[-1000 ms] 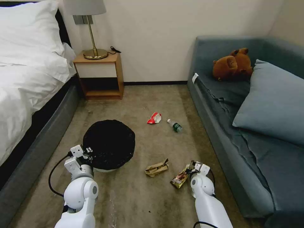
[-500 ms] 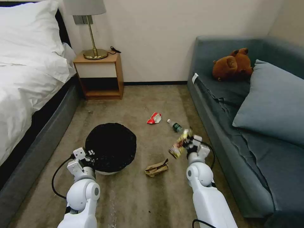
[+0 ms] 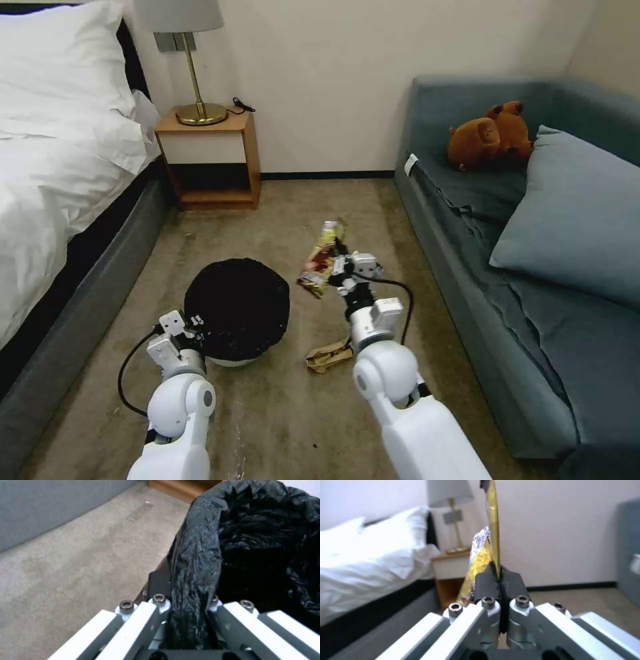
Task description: Pick up the trash bin, then pick up the garbage on the floor and place it into the trash bin.
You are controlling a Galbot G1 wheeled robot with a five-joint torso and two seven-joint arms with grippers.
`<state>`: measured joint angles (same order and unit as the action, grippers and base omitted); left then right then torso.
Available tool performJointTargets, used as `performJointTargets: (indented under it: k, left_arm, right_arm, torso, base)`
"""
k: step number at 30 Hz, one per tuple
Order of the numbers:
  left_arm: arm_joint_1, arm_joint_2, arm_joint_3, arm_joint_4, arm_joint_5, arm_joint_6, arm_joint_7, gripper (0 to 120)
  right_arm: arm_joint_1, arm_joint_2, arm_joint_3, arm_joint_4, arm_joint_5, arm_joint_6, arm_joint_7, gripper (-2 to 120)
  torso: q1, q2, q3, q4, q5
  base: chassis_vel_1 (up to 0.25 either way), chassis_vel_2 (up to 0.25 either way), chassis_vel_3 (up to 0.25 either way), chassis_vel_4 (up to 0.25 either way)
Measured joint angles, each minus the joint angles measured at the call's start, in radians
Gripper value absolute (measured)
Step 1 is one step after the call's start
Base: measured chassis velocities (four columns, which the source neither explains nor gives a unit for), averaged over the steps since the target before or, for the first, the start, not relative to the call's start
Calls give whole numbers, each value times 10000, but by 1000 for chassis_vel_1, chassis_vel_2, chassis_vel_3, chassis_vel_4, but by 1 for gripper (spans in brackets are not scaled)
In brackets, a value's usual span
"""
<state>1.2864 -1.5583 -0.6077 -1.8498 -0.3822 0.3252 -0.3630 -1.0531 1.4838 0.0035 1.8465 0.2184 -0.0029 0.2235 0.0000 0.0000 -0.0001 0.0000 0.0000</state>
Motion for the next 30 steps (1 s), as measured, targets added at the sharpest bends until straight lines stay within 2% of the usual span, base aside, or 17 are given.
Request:
performJointTargets:
  k: [3, 11, 16, 30]
  left_arm:
    - [-30, -53, 117, 37, 33, -5, 4, 4]
    - [-131, -152, 188, -58, -15, 99, 7, 4]
    - [-126, -169, 188, -156, -3, 121, -8, 4]
    - [-140, -416, 556, -247, 248, 176, -59, 4]
  right_arm:
    - [387, -85, -728, -514, -189, 552, -430, 0]
    - [1076, 141, -1535, -1531, -580, 988, -725, 0]
    - [1393, 219, -1765, -2155, -611, 1295, -732, 0]
    - [1640, 305, -2018, -3690, -814, 1838, -909, 0]
  torso:
    - [0, 0, 1, 0, -1]
    - [0, 0, 0, 1, -1]
    - [0, -1, 0, 1, 0]
    - [0, 0, 1, 0, 0]
  base:
    - [0, 0, 0, 0]
    - [0, 0, 0, 0]
    - [0, 0, 0, 0]
    - [0, 0, 0, 0]
